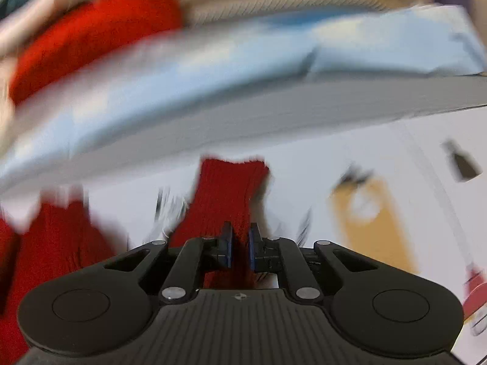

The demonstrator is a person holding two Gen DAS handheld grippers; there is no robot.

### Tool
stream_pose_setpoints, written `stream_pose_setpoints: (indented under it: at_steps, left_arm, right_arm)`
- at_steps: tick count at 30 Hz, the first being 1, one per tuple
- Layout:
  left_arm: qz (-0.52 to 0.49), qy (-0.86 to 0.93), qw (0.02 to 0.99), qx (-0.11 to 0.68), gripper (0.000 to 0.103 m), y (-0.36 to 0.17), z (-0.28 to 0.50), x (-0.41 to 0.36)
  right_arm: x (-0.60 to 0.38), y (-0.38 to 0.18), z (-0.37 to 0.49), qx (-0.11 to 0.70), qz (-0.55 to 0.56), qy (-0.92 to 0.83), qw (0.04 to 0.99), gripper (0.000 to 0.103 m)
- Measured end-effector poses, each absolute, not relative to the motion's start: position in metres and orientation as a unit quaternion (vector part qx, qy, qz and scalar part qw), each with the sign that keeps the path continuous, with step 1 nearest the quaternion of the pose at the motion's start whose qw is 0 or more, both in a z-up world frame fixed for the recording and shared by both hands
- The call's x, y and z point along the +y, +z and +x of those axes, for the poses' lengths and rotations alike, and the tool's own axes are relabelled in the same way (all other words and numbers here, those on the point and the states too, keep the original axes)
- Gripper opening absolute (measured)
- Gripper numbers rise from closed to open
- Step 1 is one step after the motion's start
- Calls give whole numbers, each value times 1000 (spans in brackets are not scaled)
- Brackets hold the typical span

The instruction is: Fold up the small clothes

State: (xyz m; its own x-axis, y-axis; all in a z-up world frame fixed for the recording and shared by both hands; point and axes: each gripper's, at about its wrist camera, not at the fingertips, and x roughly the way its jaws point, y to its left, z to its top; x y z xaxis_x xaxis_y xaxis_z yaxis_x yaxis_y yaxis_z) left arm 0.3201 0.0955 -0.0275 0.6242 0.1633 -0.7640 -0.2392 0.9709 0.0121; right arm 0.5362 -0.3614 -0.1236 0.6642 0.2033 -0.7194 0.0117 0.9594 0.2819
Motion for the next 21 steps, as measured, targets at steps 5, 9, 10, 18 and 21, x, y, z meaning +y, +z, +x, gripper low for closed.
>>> stream_pose_setpoints:
  at_steps: [5,9,10,18,21]
  left_arm:
    - [-37,106,899,422,34,-31,318,95]
    - [-40,108,898,425,34,-34,320,96]
    - [-40,108,897,427,34,-35,321,96]
    - [-42,102,894,433,34,-39,323,90]
    - [-57,102,894,433,34,-37,323,94]
  right_arm:
    - [-493,-104,479,234,209,-258,914,10]
    - [-569,-169,435,321,296,-348,830,10]
    - [-573,-178,424,316,307,-344,829,10]
    - [-585,-182,395,275,345,-345,829,10]
    - [-579,-173,391,276,323,-382,821,16]
